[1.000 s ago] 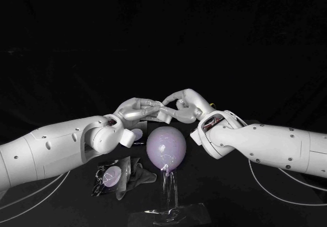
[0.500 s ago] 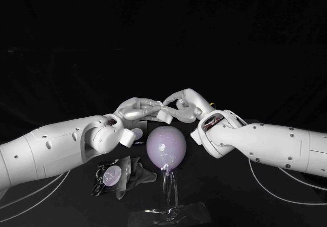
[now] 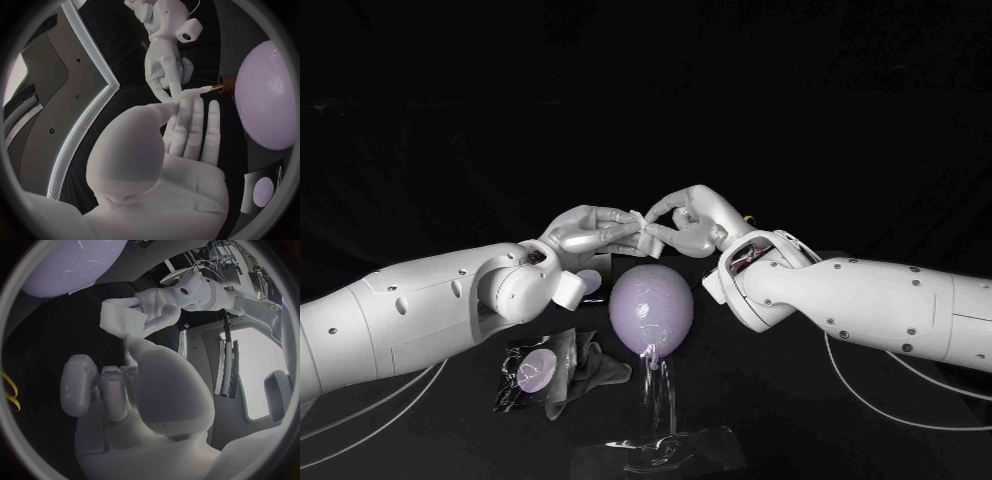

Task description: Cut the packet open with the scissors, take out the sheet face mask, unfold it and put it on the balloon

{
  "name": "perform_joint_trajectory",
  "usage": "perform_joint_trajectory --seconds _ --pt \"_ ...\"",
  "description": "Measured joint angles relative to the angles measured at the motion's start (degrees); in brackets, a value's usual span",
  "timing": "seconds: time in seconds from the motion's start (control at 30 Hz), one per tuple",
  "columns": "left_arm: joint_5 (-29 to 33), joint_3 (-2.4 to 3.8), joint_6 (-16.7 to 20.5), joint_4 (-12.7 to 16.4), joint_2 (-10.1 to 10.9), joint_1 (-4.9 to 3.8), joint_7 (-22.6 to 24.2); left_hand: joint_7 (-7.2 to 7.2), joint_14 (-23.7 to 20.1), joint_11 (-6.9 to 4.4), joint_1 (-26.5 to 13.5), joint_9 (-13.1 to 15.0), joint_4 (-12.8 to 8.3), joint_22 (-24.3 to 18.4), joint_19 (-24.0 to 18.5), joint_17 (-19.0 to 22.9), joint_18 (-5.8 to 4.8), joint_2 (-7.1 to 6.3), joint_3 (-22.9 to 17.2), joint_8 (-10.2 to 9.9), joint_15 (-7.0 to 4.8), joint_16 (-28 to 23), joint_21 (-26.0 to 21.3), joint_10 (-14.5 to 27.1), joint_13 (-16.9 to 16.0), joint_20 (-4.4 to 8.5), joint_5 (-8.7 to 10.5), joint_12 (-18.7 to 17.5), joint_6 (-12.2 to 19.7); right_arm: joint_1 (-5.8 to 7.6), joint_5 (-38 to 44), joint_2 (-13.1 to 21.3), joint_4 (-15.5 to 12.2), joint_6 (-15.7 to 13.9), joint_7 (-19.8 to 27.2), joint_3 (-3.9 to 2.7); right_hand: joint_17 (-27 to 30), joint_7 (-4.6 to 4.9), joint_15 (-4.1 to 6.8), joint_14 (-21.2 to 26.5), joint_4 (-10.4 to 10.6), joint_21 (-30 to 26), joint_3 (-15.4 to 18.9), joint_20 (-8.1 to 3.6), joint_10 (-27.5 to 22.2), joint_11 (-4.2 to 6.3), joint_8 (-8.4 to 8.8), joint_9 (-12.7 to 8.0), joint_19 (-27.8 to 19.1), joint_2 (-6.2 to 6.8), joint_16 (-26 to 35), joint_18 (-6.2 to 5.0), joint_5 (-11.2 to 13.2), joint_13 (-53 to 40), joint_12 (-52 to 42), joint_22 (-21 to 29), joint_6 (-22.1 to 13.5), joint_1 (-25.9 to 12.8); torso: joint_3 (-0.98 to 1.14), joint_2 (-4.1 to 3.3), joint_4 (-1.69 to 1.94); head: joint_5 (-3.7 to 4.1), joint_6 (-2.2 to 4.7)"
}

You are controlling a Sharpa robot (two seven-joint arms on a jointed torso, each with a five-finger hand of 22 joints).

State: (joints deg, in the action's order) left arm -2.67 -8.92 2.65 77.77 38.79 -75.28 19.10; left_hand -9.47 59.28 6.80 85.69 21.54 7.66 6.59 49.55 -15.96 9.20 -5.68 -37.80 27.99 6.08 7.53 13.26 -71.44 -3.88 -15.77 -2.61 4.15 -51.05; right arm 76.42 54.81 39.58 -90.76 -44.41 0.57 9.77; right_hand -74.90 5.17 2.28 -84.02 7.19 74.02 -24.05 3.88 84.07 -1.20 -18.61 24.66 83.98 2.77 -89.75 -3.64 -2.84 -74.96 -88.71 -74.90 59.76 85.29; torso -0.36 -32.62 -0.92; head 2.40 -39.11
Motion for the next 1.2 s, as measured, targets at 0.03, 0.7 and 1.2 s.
perform_joint_trajectory --seconds 0.03,0.7,1.2 --pt "0.0 0.01 0.0 0.01 0.0 0.0 -0.01 0.0 0.0 0.0 0.0 0.0 0.0 0.04 0.0 0.0 0.0 0.0 0.0 0.0 0.0 0.0 0.23 0.0 0.0 0.0 0.0 0.0 0.0 0.0 -0.08 0.0 0.0 -0.03 0.03 0.01 0.0 0.0 0.0 0.0 -0.24 0.16 -0.24 0.0 0.0 0.0 -0.2 0.0 0.0 0.01 0.0 0.14 0.06 0.04 -0.21 0.0 0.0 -0.01 0.0 0.0 0.0 0.01 -0.02" --pt "-0.36 0.05 0.14 0.08 -0.06 -0.03 -0.14 -0.07 0.0 0.08 -0.35 0.0 -0.49 0.26 0.21 -0.14 -0.01 -0.15 -0.49 -0.13 0.0 0.0 0.47 0.08 0.01 0.21 -0.05 0.0 0.09 -0.06 -1.69 1.05 -0.73 -0.16 0.79 0.05 -0.05 -0.23 0.0 0.0 -1.6 0.47 -3.17 -0.08 0.06 0.08 -1.79 0.36 -0.09 0.85 -0.05 0.17 0.12 0.02 -0.58 -0.05 -0.25 -2.84 0.01 0.01 -0.01 0.01 0.08" --pt "-0.49 0.05 1.44 -0.01 0.18 -0.04 -0.15 -0.27 0.43 0.06 -3.32 0.02 -3.64 2.0 -0.62 -0.39 -0.01 -0.6 -4.44 -0.29 -0.02 0.0 3.36 -0.35 -0.24 1.04 -0.03 0.0 -0.11 -0.06 -2.31 2.4 -1.31 -0.05 0.84 0.06 0.0 -0.31 -0.01 0.01 -1.9 0.46 -3.48 -0.08 -0.03 0.17 -2.09 1.49 -0.11 1.31 0.09 0.18 0.12 0.03 -0.56 0.0 -0.37 -3.29 0.01 0.02 -0.01 -0.07 0.2"
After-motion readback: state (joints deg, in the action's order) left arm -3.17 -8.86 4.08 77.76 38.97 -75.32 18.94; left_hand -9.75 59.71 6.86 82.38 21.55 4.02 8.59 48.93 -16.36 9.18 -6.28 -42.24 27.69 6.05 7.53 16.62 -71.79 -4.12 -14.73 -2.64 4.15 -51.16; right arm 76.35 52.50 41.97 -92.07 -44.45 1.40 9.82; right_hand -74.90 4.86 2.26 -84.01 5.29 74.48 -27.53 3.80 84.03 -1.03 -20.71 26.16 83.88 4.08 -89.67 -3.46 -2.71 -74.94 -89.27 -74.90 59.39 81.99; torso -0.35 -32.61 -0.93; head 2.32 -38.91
